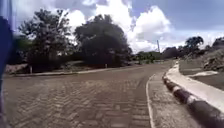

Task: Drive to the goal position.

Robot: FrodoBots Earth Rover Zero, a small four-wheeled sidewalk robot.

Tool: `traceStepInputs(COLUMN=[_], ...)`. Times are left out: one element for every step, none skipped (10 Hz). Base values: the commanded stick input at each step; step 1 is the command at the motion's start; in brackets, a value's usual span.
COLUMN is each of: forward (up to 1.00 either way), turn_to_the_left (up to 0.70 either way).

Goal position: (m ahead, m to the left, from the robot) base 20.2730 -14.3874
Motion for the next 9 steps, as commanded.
traceStepInputs(forward=[0.7, 0.7, 0.7, 0.7, 0.7, 0.7, 0.7, 0.7, 0.7], turn_to_the_left=[-0.24, 0.0, 0.0, 0.0, 0.0, 0.0, 0.0, 0.0, 0.0])
